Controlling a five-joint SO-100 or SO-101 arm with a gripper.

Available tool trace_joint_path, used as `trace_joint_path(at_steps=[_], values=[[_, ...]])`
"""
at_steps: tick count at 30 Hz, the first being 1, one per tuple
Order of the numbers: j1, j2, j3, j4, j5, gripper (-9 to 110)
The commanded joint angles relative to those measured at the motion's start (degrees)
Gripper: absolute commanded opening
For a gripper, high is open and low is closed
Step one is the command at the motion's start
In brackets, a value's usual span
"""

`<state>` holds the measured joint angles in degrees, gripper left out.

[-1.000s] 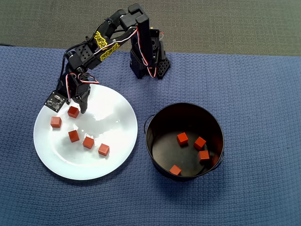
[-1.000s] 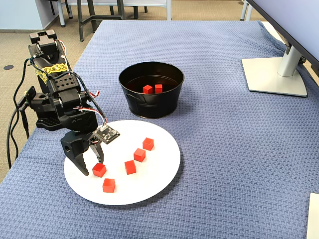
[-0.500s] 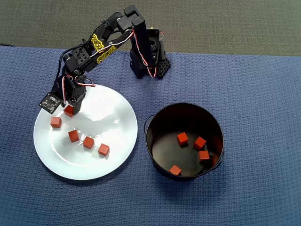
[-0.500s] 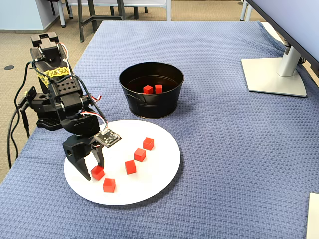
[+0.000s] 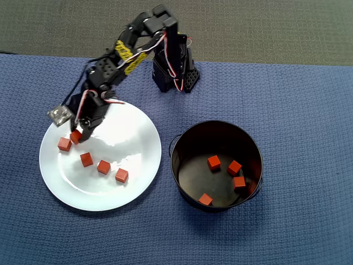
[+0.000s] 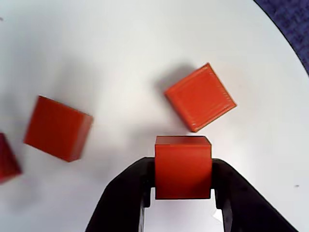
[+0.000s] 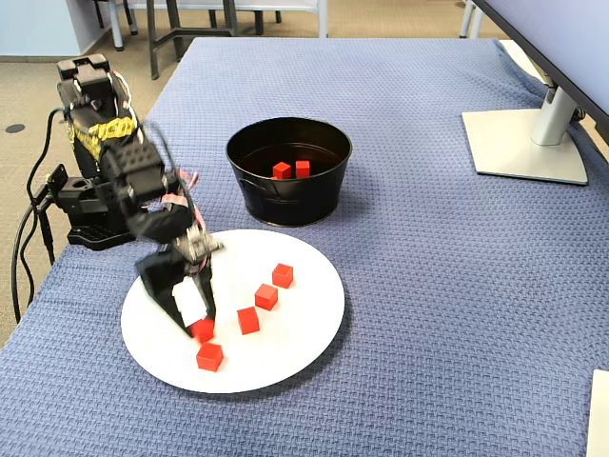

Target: Pick up the red cubes from the white plate and place them in the black recipient

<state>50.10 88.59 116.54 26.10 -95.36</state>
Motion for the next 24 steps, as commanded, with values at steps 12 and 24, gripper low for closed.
trace_joint_path(at_steps=[12,24], values=[[-21.09,31.99,-12.66,48.34,38.14,0],[-44.91,30.15,-26.1,48.52,78.22,0]])
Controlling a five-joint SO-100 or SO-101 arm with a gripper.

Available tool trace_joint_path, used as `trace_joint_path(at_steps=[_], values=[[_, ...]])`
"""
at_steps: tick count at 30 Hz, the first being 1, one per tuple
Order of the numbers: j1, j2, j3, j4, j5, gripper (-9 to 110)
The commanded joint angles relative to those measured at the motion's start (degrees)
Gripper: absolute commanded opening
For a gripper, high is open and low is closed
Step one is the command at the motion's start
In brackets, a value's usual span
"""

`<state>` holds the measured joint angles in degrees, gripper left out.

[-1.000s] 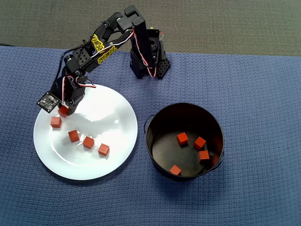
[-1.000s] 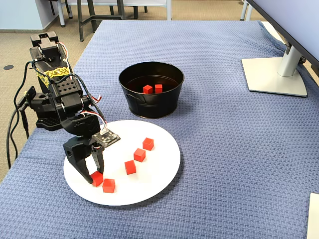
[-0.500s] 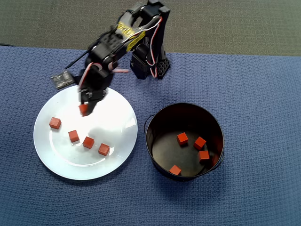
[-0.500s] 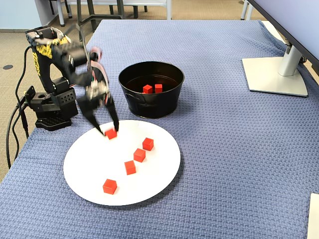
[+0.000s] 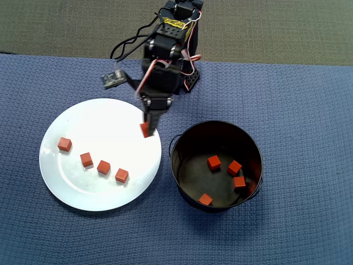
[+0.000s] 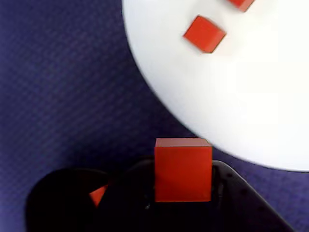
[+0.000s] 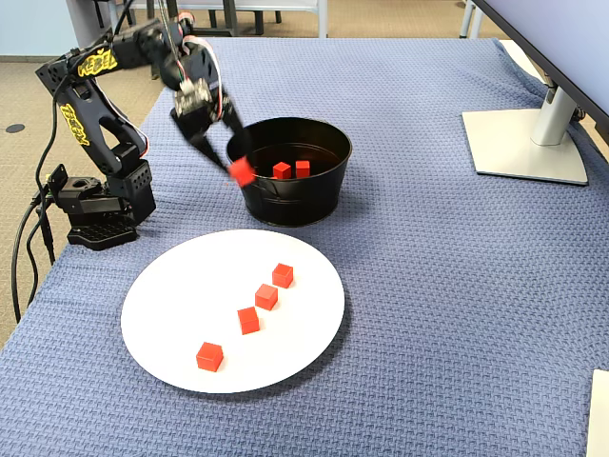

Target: Pick up the red cubes from the white plate and place them in the black recipient

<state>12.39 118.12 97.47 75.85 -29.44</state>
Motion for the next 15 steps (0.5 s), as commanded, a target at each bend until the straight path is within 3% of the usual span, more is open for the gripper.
trace_joint_path(at_steps=[1,3,5,7,11,15], values=[[-9.67,0.26,-7.65,-1.58,14.41,0],[-15.03,-0.18,-7.21,-2.81,17.23,4],[-20.57,-0.97,-6.06,-4.13,16.61,27],[-24.26,-2.37,-6.06,-4.22,14.68,34],[-21.8,-3.08,-8.0,-0.44,7.56,36],[-8.96,-2.72,-8.53,-0.97,-0.79,24]])
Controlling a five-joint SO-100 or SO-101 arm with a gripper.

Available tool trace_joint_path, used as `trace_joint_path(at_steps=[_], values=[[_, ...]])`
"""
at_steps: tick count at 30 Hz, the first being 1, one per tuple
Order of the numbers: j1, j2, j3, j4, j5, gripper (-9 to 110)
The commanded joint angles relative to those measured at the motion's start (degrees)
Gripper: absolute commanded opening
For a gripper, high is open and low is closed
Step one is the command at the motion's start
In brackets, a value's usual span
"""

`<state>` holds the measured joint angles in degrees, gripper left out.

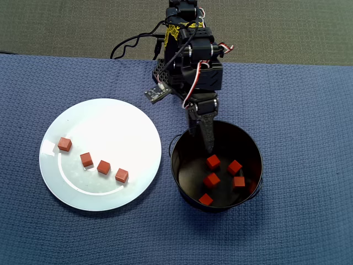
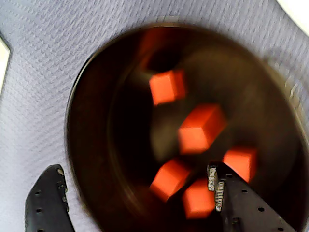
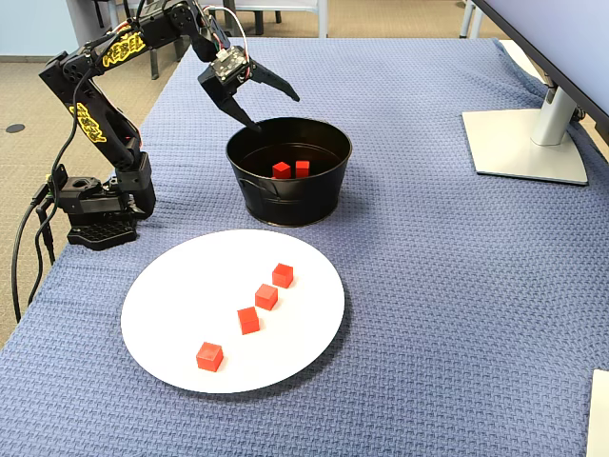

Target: Pick up the red cubes from the white plate and place them in the black recipient

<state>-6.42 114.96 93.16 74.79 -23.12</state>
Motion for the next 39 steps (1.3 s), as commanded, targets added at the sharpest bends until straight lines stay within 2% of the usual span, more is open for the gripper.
trace_joint_path(at_steps=[1,7,12,20,29,39], values=[[13.62,0.26,-4.31,-0.09,-8.17,22],[33.84,-6.77,-4.66,-4.92,-8.0,18],[39.99,-19.25,-9.93,-4.75,-5.19,17],[39.11,-35.6,-17.93,-4.66,3.25,15],[32.61,-45.79,-31.38,4.13,15.21,15],[29.71,-54.14,-34.01,2.81,16.26,15]])
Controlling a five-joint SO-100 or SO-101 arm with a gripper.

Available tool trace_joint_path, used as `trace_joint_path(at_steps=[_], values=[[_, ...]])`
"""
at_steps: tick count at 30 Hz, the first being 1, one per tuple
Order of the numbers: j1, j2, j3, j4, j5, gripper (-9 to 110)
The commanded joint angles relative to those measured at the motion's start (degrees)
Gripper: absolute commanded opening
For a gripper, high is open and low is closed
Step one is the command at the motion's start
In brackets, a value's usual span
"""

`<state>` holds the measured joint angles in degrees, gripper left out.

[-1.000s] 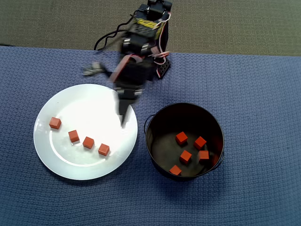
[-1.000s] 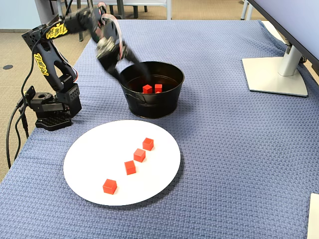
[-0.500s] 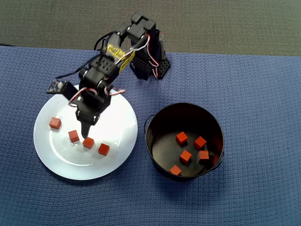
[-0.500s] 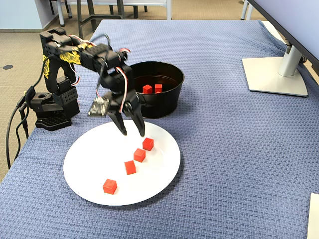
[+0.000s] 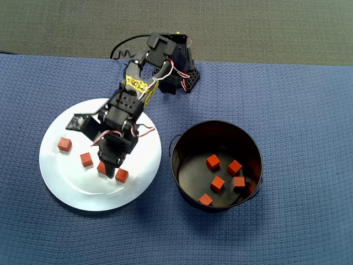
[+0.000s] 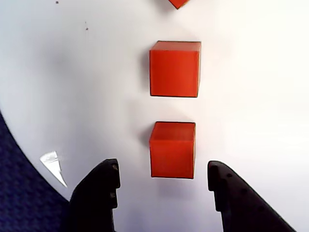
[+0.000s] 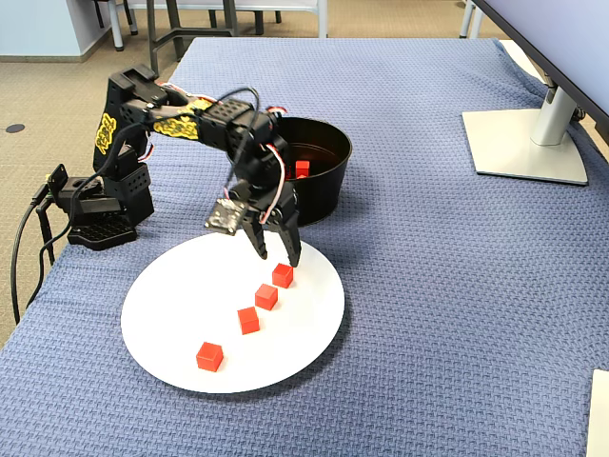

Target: Pick up the red cubes from the white plate and place them in the black recipient

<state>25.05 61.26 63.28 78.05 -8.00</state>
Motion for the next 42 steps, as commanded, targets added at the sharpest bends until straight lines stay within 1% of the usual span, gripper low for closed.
trace_joint_path(at_steps=[1,10,17,25,31,35,39,42], values=[[-1.93,-1.23,-4.66,-0.35,1.05,15],[-1.85,-6.68,-9.84,1.14,-0.62,13],[-2.99,-7.73,-9.67,1.93,-3.69,9],[-2.81,-8.96,-9.32,1.85,-5.71,10],[-2.46,-10.63,-9.76,1.05,-6.42,7],[-1.76,-10.63,-10.28,1.05,-6.06,0],[-1.58,-9.4,-10.55,1.32,-5.27,0],[-1.85,-3.43,-9.32,3.87,-4.22,0]])
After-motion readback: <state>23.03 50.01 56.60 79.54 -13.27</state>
